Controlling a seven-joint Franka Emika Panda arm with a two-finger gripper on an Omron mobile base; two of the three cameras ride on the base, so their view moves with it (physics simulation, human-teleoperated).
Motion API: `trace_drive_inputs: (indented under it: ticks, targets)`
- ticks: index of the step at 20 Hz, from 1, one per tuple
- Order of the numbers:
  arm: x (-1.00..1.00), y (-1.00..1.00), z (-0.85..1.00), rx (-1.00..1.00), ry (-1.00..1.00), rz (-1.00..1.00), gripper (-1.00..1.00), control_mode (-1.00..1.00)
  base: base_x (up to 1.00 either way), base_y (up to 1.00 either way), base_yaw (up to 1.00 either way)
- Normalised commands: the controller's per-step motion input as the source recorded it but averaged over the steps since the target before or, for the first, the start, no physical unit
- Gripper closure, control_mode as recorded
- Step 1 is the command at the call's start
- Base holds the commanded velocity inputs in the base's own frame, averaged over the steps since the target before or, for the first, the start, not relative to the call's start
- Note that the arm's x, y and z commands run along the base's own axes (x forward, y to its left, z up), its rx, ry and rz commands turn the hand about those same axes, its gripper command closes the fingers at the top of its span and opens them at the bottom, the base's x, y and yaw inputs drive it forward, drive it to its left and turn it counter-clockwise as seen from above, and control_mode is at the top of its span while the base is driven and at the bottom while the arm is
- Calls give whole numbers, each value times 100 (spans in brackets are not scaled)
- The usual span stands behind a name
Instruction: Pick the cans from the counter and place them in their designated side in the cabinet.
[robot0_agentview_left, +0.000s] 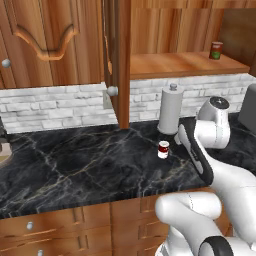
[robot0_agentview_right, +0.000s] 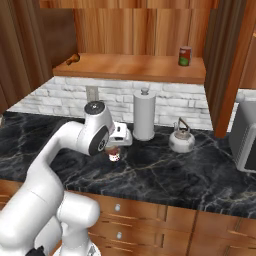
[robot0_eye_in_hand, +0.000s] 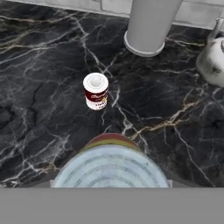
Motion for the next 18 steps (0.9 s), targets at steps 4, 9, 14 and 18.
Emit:
trace_drive_inputs:
  ticks: [4, 9, 14, 18]
  targets:
    - [-12, -14, 45, -4, -15, 3, 100, -100, 0, 0, 0]
    - [-9, -13, 45, -4, -14, 3, 100, -100, 0, 0, 0]
    - [-4, -15, 47, -3, -5, 1, 100, -100, 0, 0, 0]
    - [-17, -18, 40, -1, 6, 0, 100, -100, 0, 0, 0]
